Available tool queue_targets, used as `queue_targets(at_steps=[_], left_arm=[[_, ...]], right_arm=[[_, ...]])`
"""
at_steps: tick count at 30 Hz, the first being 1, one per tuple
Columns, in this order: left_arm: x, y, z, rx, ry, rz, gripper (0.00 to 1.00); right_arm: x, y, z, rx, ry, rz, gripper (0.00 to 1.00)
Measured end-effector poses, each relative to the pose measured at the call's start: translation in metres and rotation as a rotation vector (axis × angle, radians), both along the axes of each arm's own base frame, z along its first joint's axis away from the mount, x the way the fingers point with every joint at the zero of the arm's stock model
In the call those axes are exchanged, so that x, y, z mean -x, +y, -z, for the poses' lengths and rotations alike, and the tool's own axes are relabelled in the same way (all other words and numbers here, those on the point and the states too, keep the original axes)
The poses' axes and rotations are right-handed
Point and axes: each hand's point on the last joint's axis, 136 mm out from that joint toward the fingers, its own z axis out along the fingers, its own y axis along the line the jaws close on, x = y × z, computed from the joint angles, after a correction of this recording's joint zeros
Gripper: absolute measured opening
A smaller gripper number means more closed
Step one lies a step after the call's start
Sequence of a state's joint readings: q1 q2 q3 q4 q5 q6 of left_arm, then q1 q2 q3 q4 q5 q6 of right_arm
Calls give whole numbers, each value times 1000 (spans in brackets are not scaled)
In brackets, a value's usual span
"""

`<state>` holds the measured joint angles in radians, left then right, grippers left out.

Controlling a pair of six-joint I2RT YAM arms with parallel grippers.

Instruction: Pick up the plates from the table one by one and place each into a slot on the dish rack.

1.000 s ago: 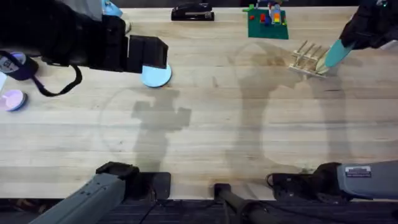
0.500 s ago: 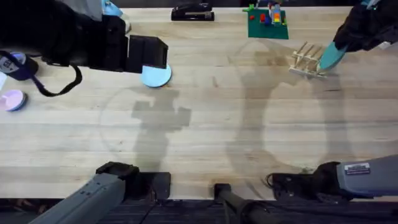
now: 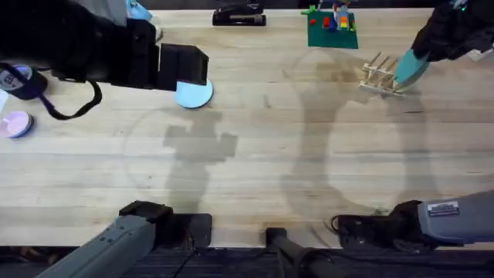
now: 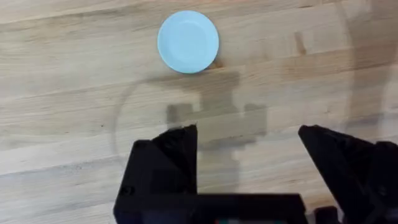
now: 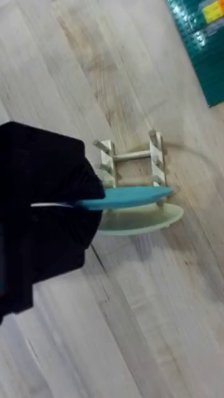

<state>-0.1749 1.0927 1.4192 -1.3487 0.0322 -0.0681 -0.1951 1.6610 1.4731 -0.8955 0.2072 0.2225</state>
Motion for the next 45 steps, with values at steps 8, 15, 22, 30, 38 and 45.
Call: queue_targets(at_steps=[8,15,22,30,38,45], left_arm=[[0,0,0,0,0,0,995],[0,0,0,0,0,0,995],[0,0,0,0,0,0,995],[0,0,0,0,0,0,995],[0,0,0,0,0,0,995],[0,0,0,0,0,0,995]], right_arm=[[-2,2,21,-22,56,-12,29],[-2,2,21,-25,56,-13,29],[-2,3,22,-28,58,-14,91],[1,4,23,-31,70,-14,148],[1,4,23,-31,72,-15,185],[2,4,22,-31,71,-15,227]])
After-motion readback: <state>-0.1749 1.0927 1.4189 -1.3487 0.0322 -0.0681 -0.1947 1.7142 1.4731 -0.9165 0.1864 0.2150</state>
